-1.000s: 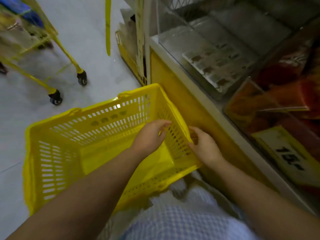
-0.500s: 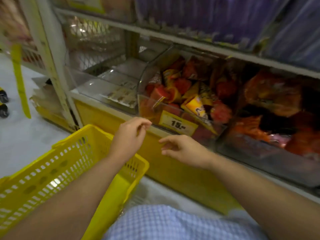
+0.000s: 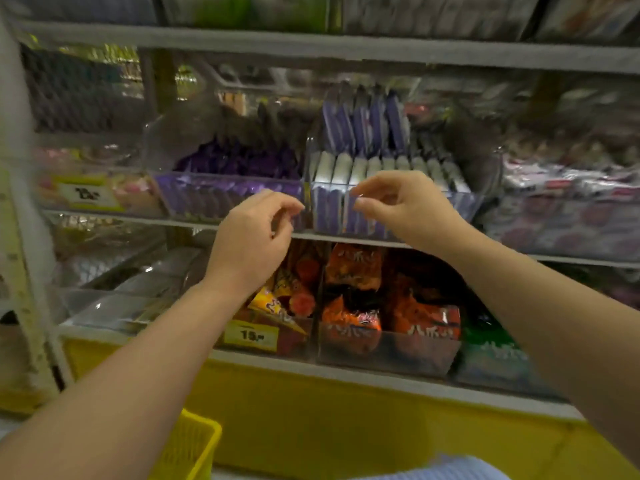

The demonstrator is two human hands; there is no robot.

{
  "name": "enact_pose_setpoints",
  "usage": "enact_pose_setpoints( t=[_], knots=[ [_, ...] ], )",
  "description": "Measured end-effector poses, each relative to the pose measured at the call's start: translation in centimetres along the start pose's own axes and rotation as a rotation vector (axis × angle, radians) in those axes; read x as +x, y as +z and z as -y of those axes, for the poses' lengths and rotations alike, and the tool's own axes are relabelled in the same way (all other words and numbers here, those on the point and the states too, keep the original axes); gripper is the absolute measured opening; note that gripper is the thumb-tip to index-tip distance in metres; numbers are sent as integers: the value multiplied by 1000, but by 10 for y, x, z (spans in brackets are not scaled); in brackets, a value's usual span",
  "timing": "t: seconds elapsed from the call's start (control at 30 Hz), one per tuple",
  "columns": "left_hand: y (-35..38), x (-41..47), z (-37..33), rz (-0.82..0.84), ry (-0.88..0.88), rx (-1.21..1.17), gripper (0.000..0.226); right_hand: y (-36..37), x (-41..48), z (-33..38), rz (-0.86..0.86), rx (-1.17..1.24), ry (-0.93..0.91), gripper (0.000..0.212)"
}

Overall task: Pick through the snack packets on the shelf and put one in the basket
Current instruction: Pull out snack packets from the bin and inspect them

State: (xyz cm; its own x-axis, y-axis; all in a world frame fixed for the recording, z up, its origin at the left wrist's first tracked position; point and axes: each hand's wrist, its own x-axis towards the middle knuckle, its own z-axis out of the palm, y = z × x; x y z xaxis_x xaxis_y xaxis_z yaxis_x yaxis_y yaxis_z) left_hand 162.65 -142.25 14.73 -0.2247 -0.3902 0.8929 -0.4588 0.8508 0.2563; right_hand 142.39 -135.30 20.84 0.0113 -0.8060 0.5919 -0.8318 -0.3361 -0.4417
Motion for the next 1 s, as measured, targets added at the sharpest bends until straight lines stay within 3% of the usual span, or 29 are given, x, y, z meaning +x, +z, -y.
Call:
enact_pose_setpoints(
  t=[0.23,0.5,0.6,0.7,0.83,1.0],
  knots=[
    [22,50,14,-1,84,100,22,1,59,-14,76,-204,-109,18],
    [47,76,60,-84,289,76,20,3,128,-19,513,-263,-216,18],
    [48,79,65,-105,336,86,20,9,137,-15,588,-306,-275,19],
    [47,78,64,-91,332,75,20,12,137,-14,565,-336,-321,24],
    [43,77,60,-54,294,77,23,15,128,-17,480,-385,-369,6],
    [37,72,54,28,218,52,28,15,121,-21,227,-235,-238,4]
  ],
)
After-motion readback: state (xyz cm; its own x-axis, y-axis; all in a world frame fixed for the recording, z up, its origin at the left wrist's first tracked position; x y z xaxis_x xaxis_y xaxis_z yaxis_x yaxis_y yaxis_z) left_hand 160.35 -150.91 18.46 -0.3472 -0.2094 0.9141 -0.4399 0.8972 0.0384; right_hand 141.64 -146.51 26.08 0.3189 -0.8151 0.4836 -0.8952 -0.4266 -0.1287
